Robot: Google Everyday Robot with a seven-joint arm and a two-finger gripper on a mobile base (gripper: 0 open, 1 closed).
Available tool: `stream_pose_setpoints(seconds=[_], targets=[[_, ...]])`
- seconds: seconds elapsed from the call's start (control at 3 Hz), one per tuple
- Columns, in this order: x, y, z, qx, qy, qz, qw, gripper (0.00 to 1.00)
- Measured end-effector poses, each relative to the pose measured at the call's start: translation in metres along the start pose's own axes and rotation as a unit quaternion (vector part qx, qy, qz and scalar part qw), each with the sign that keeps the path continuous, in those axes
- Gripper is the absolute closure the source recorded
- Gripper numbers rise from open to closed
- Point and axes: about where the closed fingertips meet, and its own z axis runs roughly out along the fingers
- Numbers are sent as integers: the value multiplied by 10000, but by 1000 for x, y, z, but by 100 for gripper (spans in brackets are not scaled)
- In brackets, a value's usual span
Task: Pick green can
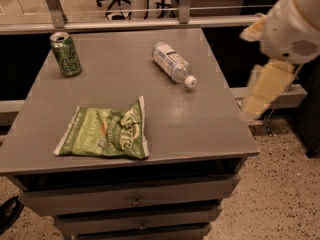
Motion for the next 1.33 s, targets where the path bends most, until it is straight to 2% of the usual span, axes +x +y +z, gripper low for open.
stream_pose_setpoints(seconds=[0.33, 0.67, 1.0, 1.33], targets=[[-45, -14, 35, -163, -710, -143, 9972, 0], [-118, -15, 69, -445, -1537, -246, 9868, 0], [-118, -15, 69, -445, -1537, -246, 9868, 0], [-124, -15, 72, -443, -1728, -246, 9836, 0]])
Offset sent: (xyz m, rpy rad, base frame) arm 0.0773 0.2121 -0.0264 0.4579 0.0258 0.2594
